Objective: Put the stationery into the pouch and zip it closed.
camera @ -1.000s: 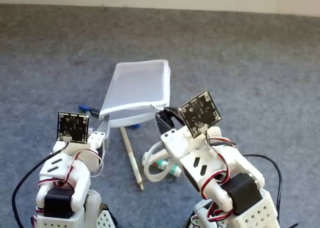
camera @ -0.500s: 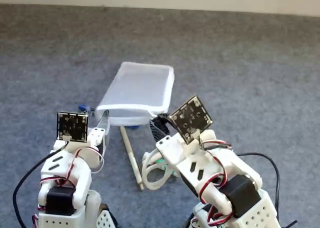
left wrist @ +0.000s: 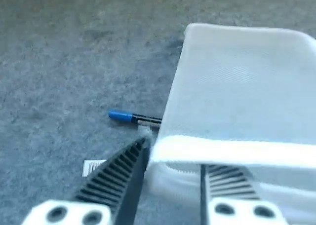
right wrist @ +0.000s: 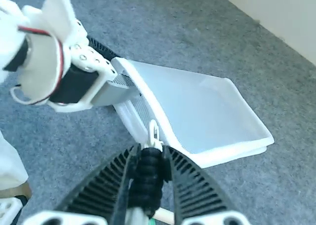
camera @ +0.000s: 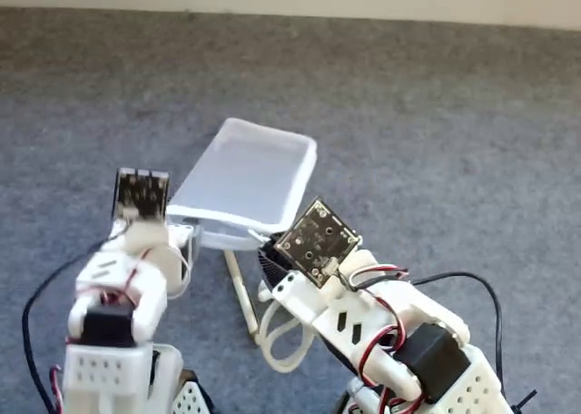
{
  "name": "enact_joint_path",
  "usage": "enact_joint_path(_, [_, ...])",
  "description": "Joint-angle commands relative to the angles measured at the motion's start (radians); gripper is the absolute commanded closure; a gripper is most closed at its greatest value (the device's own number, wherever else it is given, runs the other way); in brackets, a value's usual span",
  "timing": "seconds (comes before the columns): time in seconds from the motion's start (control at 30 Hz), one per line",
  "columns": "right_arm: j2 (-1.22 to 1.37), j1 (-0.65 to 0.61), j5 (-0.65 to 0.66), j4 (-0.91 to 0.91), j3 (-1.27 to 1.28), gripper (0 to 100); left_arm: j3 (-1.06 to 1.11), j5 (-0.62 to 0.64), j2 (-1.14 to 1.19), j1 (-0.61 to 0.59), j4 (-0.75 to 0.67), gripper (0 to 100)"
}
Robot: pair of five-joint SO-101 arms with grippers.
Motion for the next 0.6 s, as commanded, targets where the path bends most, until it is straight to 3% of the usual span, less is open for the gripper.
enact_joint_path(0.0, [-0.018, -0.015, 0.025, 0.025, -0.022, 99.3, -0.166, 0.008, 0.272, -0.07, -0.02, 84])
enact_joint_path(0.23, [-0.018, -0.015, 0.028, 0.025, -0.022, 99.3, -0.275, 0.006, 0.504, -0.071, -0.02, 86])
enact_joint_path(0.4, [-0.018, -0.015, 0.028, 0.019, -0.021, 99.3, -0.303, 0.005, 0.515, -0.071, -0.02, 98])
enact_joint_path(0.57, [-0.018, -0.015, 0.028, 0.019, -0.022, 99.3, -0.306, 0.006, 0.515, -0.07, -0.02, 99])
